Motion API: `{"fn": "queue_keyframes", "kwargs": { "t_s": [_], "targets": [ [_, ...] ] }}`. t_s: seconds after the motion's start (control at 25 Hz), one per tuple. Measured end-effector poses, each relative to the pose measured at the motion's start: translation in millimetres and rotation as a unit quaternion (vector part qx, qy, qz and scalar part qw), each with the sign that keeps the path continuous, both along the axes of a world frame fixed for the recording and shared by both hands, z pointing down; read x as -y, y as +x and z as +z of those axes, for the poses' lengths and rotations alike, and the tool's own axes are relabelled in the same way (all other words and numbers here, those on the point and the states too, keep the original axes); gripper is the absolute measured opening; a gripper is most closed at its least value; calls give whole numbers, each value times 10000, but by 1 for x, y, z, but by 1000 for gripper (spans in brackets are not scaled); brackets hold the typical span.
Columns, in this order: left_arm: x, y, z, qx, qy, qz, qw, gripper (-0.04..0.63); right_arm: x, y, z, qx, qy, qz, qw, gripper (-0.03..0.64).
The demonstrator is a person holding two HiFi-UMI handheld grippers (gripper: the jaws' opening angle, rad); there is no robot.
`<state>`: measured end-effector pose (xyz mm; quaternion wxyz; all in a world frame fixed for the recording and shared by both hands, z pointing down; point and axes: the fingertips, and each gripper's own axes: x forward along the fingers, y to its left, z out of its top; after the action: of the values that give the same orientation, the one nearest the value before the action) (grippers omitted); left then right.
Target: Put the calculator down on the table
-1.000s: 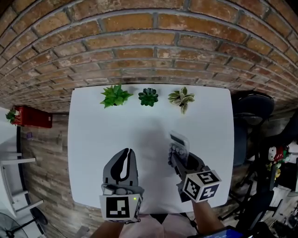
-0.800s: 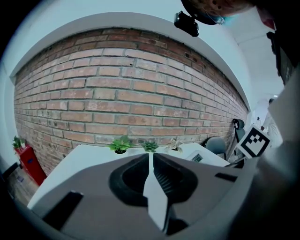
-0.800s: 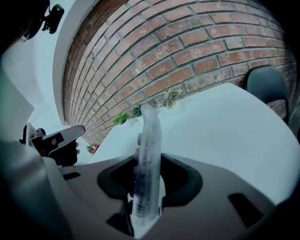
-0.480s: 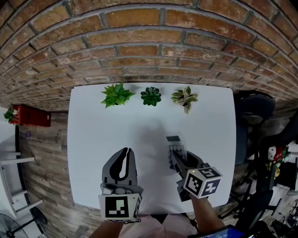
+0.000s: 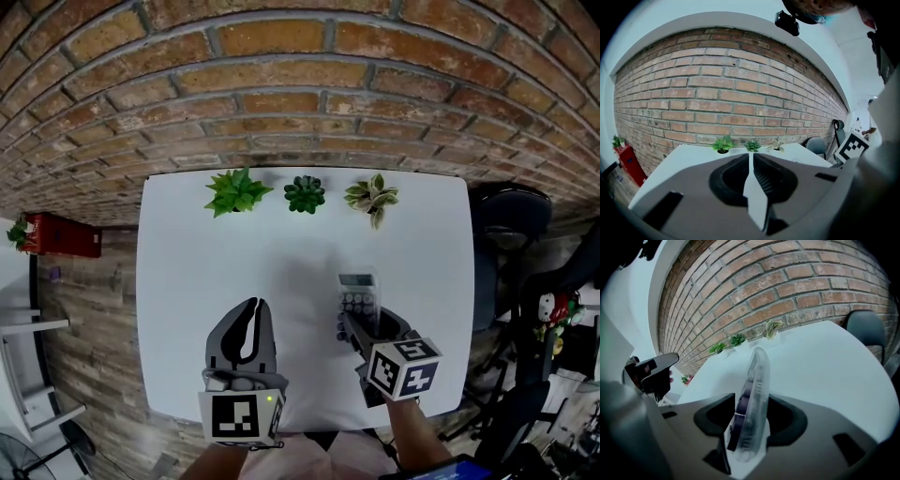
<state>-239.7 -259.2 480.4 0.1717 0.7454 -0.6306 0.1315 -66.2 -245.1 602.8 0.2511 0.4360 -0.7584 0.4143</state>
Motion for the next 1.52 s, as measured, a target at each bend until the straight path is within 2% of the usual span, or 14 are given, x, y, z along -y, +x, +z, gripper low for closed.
{"fn": "queue_keyframes", "kwargs": {
  "t_s": [0.2, 0.4, 0.48, 0.6, 0.8, 1.0, 1.16, 1.32, 1.44, 1.52],
  "targets": [
    [1, 7, -2, 1, 42, 109, 9999, 34, -10, 4, 6, -193, -158, -223, 9994, 248],
    [-1, 19, -4, -68, 54, 260, 9996, 34, -20, 7, 14, -420, -407, -610, 9964, 327],
    [-1, 23, -6, -75, 74, 302, 9995, 34, -25, 9, 17, -598, -514, -899, 9928, 352],
    [-1, 27, -9, -83, 86, 361, 9993, 34, -34, 9, 21, -946, -707, -1538, 9810, 401],
    [-4, 37, -16, -70, 141, 459, 9988, 34, -40, 19, 19, -1316, -836, -2103, 9651, 402],
    [-8, 46, -25, -14, 230, 493, 9985, 34, -44, 37, 16, -1576, -777, -2211, 9593, 402],
    [-14, 53, -36, 22, 365, 479, 9982, 34, -42, 44, 2, -1324, -573, -2020, 9687, 397],
    [-24, 62, -54, 63, 550, 435, 9975, 34, -35, 44, -30, -817, -166, -1726, 9815, 382],
    [-31, 67, -78, 85, 761, 387, 9963, 34, -29, 38, -76, -266, 387, -1480, 9879, 353],
    [-33, 69, -102, 93, 1006, 329, 9943, 34, -22, 28, -117, 108, 969, -1364, 9858, 325]
  ]
}}
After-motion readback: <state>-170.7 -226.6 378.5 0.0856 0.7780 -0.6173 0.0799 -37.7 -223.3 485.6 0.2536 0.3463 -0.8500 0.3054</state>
